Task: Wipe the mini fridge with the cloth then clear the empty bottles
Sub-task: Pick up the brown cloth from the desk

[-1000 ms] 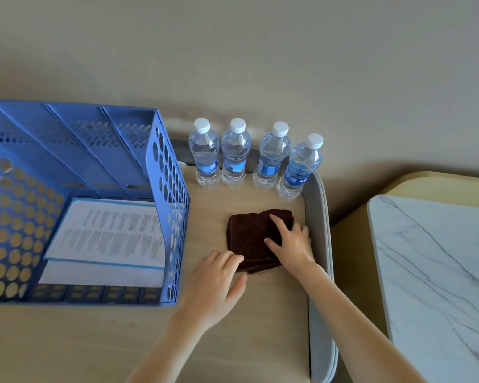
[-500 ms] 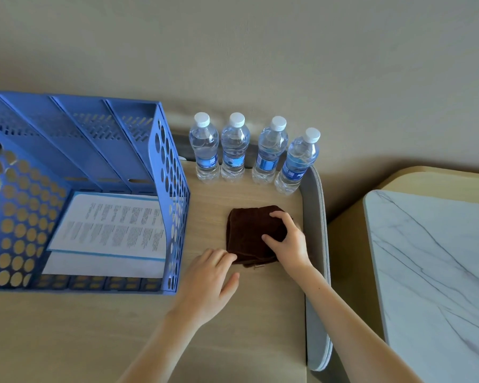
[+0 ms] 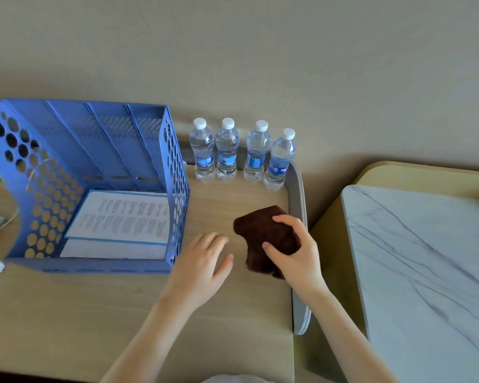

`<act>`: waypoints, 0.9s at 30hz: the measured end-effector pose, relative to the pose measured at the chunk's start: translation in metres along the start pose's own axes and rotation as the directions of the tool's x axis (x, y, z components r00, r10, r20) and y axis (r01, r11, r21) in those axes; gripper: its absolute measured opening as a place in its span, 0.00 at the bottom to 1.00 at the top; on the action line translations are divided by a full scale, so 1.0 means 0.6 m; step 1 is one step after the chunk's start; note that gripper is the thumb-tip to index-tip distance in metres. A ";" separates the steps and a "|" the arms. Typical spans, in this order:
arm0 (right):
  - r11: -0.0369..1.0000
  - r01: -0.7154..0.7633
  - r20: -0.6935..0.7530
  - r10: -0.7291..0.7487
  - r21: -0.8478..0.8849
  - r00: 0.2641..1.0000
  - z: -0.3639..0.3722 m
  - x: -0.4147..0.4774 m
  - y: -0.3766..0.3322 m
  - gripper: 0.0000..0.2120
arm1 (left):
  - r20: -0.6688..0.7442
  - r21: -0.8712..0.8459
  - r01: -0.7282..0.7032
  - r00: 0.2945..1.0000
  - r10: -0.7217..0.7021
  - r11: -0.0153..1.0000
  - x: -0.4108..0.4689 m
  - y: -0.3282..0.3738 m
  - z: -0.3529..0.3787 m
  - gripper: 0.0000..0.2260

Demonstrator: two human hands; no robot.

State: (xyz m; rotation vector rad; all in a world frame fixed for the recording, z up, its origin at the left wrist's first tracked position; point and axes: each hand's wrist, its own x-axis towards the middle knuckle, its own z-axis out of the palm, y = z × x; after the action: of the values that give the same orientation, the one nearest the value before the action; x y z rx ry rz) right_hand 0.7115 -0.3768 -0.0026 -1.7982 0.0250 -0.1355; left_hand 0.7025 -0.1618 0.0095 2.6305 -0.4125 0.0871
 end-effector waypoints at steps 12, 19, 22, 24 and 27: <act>0.998 -0.065 -0.009 0.065 -0.013 0.998 -0.038 -0.144 0.032 0.26 | 0.045 0.031 -0.002 0.999 0.001 1.000 -0.117 0.062 0.031 0.19; 0.997 -0.082 -0.017 0.081 -0.017 0.997 -0.046 -0.177 0.031 0.27 | 0.050 0.051 -0.033 0.998 0.031 0.998 -0.143 0.079 0.043 0.20; 0.997 -0.070 -0.035 0.069 -0.025 0.997 -0.048 -0.190 0.019 0.27 | 0.028 0.056 -0.056 0.998 0.054 0.997 -0.151 0.086 0.034 0.21; 0.998 -0.045 -0.056 0.043 -0.045 0.998 -0.047 -0.201 0.008 0.28 | 0.027 0.064 -0.083 0.996 0.081 0.995 -0.155 0.087 0.026 0.22; 0.997 -0.006 -0.100 -0.003 -0.082 0.995 -0.043 -0.225 -0.009 0.29 | 0.026 0.060 -0.118 0.993 0.117 0.991 -0.165 0.085 0.014 0.23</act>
State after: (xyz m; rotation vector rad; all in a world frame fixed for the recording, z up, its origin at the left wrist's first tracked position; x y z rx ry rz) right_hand 0.5743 -0.3885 -0.0020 -1.8725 0.1052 -0.2266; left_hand 0.5927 -0.1814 0.0114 2.6681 -0.5816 0.1106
